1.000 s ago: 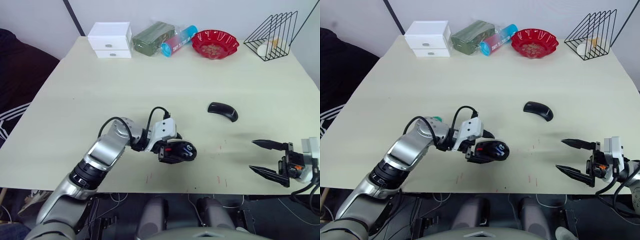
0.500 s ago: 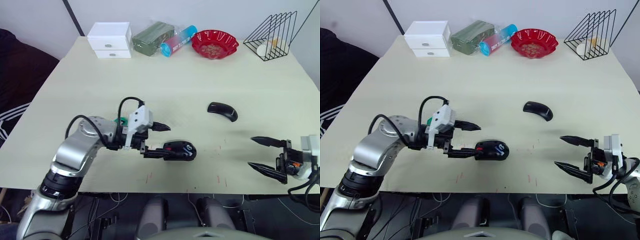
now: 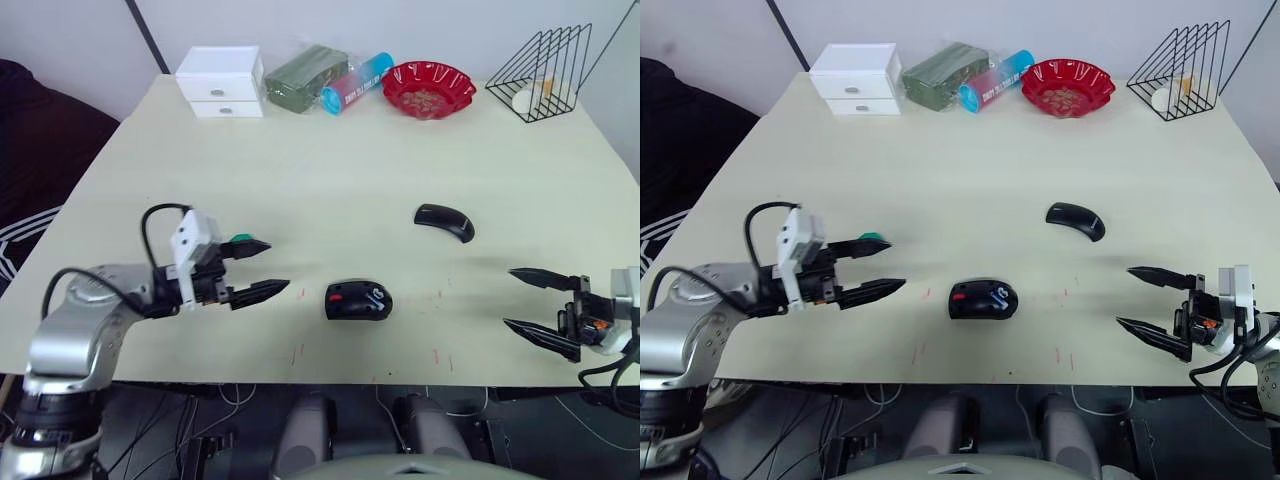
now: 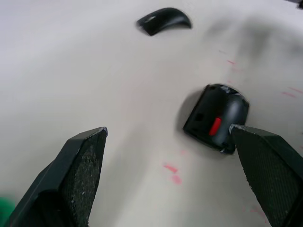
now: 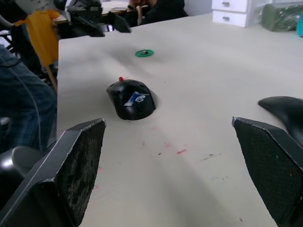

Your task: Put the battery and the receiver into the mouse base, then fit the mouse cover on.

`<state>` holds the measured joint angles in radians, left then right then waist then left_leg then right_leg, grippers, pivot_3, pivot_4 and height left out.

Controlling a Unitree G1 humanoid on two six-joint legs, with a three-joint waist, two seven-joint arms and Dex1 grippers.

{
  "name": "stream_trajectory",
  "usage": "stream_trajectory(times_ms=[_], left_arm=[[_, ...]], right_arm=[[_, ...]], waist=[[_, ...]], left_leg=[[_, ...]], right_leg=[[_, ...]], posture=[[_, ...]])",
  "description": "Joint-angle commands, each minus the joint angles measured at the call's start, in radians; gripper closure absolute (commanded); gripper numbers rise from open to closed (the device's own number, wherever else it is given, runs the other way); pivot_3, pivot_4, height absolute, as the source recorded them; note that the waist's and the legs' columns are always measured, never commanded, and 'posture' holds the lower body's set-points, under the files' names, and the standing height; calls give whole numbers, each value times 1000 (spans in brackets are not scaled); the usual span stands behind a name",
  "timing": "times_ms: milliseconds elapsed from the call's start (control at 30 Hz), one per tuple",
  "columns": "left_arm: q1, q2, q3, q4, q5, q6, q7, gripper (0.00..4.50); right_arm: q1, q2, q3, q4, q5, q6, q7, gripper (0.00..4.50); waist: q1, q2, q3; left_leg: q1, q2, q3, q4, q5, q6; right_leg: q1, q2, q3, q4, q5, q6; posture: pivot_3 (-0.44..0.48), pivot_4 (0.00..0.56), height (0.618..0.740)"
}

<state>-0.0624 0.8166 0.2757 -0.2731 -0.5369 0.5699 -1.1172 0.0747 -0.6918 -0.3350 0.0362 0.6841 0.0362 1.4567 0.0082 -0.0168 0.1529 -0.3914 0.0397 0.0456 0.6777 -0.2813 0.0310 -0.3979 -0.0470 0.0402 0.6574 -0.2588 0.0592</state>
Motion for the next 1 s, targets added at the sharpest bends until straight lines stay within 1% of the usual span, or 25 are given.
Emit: stream_trajectory(times_ms=[33, 100, 200, 267, 400, 533, 700, 767, 1000], left_arm=[[60, -9, 83, -1, -38, -62, -16, 70], [95, -15, 97, 0, -23, -121, -24, 70], [154, -22, 168, 62, -45, -167, -63, 70], [167, -13, 193, 93, -59, -153, -68, 70], [184, -14, 240, 161, -44, -214, -65, 70], [209, 4, 264, 228, -31, -268, -100, 70], [229, 15, 294, 261, -51, -284, -115, 70], [241, 17, 306, 269, -50, -292, -120, 70], [256, 20, 323, 268, -57, -292, -117, 70]], right_arm=[[3, -11, -41, 3, 11, -22, 13, 0], [5, -7, -46, 13, 10, -29, 10, 0], [6, 4, -60, 40, -2, -53, -8, 0], [22, -5, -76, 60, -8, -66, -2, 0], [47, -20, -109, 91, -10, -86, 13, 0], [59, -35, -135, 121, -10, -102, 27, 0], [74, -54, -166, 161, -10, -121, 45, 0], [84, -59, -174, 172, -10, -130, 52, 0], [96, -74, -195, 232, -21, -164, 84, 0]], waist=[[0, 0, 0], [5, 0, 0], [4, 0, 0], [4, 0, 0], [4, 0, 0], [1, 0, 0], [2, 0, 0], [2, 0, 0], [2, 0, 0]], left_leg=[[0, 0, 0, 0, 0, 0], [0, 0, 0, 0, 0, 0], [1, 0, 0, 0, 0, 0], [1, 1, 1, 0, 0, 0], [1, 0, 1, 0, 0, 0], [1, 1, 1, 0, 0, 0], [1, 1, 2, 0, 0, 0], [1, 1, 2, 0, 0, 0], [1, 1, 2, 0, 0, 0]], right_leg=[[0, 0, 0, 0, 0, 0], [0, 0, 0, 1, 0, 0], [0, 0, 0, 0, 0, 0], [0, -1, 0, 0, 0, 0], [0, 0, 0, 1, 0, 0], [0, 0, 0, 0, 0, 0], [0, -1, 0, 0, 0, -1], [0, -1, 0, 0, -2, -3], [0, -1, 0, 0, -2, -4]], posture=[[0, 150, 740], [0, 150, 740], [0, 150, 740], [0, 150, 740], [0, 150, 740], [0, 150, 740], [0, 150, 740], [0, 150, 740], [0, 150, 740]])
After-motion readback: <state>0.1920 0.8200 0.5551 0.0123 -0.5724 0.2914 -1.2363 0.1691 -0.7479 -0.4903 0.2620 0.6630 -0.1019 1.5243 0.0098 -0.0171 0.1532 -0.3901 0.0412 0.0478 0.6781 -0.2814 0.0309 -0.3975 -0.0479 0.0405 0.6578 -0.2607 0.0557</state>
